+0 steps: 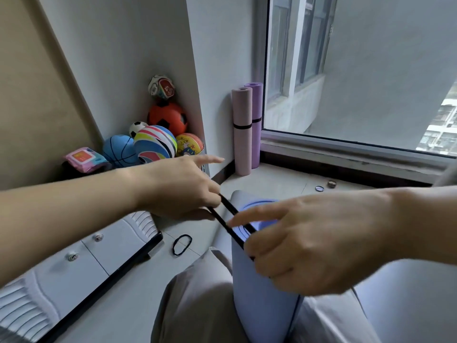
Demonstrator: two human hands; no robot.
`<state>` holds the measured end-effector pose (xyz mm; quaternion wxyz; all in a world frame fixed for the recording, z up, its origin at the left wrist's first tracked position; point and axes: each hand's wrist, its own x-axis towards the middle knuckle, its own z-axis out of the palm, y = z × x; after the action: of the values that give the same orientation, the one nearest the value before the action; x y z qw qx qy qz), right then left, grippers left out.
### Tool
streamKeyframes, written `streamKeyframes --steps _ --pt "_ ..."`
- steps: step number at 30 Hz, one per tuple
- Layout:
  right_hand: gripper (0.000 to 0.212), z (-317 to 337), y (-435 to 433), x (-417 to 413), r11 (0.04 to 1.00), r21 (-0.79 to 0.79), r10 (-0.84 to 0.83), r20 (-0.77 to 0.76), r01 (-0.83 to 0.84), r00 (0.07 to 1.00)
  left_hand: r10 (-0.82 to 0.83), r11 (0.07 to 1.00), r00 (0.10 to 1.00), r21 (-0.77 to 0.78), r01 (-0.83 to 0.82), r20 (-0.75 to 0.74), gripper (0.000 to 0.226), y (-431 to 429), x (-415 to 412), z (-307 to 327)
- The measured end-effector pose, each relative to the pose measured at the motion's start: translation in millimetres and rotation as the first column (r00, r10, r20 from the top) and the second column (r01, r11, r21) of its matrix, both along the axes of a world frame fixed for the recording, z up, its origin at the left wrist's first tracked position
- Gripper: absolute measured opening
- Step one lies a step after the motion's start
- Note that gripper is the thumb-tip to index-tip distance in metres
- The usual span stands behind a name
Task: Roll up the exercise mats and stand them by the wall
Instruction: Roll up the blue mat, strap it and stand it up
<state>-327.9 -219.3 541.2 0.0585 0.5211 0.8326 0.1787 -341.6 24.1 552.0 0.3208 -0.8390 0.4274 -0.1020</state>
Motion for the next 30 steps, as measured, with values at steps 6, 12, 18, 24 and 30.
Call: streamKeyframes --steps 6,12,18,24,30 --pt "0.014 -1 -12 -8 0.986 -0.111 -0.113 0.128 0.128 0.985 0.19 0.981 0.982 0.034 -0.19 -0.003 0.04 -19 -7 -6" --pt "0.019 10 -3 -34 0.971 -0.087 -0.187 0.299 0.222 0.936 0.416 0.896 0.909 0.183 -0.405 -0.023 0.016 -58 -13 -3" --pt "0.022 18 -2 -44 0.994 -0.019 -0.091 0.398 0.108 0.913 0.461 0.861 0.886 0.219 -0.459 0.043 0.034 -75 -30 22" --pt "0.014 30 -17 -35 0.975 -0.091 -0.159 0.348 0.202 0.924 0.328 0.867 0.94 0.364 -0.34 0.095 0.033 -71 -46 16" --pt "0.012 42 -41 -21 0.892 -0.12 -0.343 0.446 0.435 0.827 0.312 0.92 0.95 0.257 -0.295 -0.029 0.033 -87 -64 17"
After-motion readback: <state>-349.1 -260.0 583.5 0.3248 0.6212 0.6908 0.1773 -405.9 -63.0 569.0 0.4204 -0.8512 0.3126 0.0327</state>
